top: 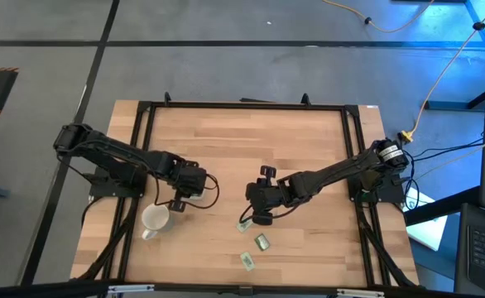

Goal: Pick and place Stevia / Truvia into bins
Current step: Put the green stevia packet into the transparent container

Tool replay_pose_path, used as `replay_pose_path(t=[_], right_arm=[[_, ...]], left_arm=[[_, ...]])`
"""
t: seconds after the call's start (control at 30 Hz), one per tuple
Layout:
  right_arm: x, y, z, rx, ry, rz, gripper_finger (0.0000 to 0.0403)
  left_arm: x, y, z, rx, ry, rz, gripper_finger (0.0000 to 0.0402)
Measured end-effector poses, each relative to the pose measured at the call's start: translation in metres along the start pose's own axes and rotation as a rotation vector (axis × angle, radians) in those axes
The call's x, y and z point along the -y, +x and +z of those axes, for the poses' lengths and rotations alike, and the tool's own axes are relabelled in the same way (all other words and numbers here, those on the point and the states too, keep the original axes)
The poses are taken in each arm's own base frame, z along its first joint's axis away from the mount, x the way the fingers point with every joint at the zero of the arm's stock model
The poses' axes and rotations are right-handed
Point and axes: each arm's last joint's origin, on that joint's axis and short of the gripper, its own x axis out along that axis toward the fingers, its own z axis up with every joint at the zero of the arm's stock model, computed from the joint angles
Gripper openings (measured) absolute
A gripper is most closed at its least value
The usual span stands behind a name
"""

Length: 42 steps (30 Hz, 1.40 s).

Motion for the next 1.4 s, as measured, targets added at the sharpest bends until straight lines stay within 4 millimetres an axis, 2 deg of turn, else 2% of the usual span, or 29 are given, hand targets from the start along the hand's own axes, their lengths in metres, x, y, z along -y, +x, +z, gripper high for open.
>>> replay_pose_path(t=[0.13,0.47,0.63,0.8,1.07,1.23,1.4], right_arm=[[0.0,0.0,0.0,0.0,-0.001,0.0,0.0152],[-0.002,-0.001,0.0,0.004,-0.021,0.013,0.0152],[-0.011,0.002,0.003,0.04,-0.067,0.167,0.0152],[-0.024,0.023,-0.014,0.076,-0.146,0.273,0.0152],[-0.029,0.046,-0.038,0.067,-0.096,0.346,0.0152],[-0.032,0.06,-0.052,0.055,-0.094,0.37,0.0139],[-0.036,0.074,-0.057,0.053,-0.099,0.367,0.0111]], left_arm=[[0.0,0.0,0.0,0.001,-0.002,-0.009,0.002],[-0.001,-0.007,-0.002,-0.059,-0.024,0.013,0.0081],[-0.002,-0.016,-0.003,-0.059,-0.022,0.071,0.0092],[-0.006,-0.03,-0.002,0.052,-0.032,0.083,0.0091],[-0.011,-0.054,0.013,0.364,0.023,0.045,0.0087],[-0.011,-0.057,0.017,0.419,0.052,0.054,0.0086],[-0.011,-0.056,0.017,0.416,0.052,0.055,0.0086]])
